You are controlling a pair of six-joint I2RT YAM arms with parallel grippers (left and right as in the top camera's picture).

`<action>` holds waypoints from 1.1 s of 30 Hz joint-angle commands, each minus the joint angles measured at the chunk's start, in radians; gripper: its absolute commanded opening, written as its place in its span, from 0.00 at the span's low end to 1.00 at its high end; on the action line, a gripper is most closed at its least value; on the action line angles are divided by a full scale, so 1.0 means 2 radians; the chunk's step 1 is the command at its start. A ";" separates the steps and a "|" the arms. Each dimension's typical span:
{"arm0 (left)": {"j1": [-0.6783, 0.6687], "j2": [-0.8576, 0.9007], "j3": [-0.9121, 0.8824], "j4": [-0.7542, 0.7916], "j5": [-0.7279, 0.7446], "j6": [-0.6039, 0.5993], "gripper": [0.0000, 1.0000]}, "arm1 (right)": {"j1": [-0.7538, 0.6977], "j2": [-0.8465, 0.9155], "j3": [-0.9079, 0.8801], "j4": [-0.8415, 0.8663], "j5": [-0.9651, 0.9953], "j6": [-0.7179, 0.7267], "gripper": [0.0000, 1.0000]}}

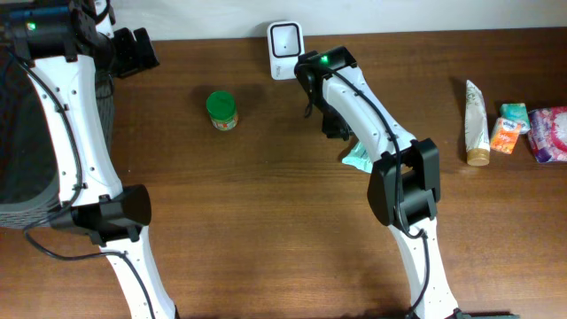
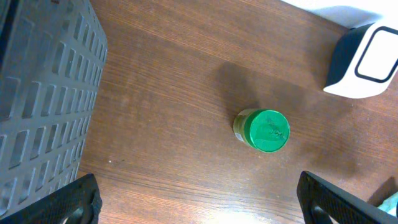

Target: Scan the item barcode

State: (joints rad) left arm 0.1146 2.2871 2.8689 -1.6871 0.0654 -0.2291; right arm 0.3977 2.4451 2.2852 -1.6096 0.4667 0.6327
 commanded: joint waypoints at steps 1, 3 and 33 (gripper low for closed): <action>0.002 -0.017 0.006 0.000 -0.005 -0.001 0.99 | -0.009 -0.001 -0.034 0.023 -0.006 0.008 0.62; 0.002 -0.017 0.006 0.000 -0.005 -0.001 0.99 | -0.009 -0.001 -0.070 0.065 -0.009 0.008 0.62; 0.002 -0.017 0.006 0.000 -0.005 -0.001 0.99 | -0.023 -0.007 -0.023 0.215 -0.606 -0.277 0.11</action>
State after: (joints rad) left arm 0.1146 2.2871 2.8689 -1.6871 0.0658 -0.2291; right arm 0.3569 2.4340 2.3081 -1.2407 -0.4633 0.1616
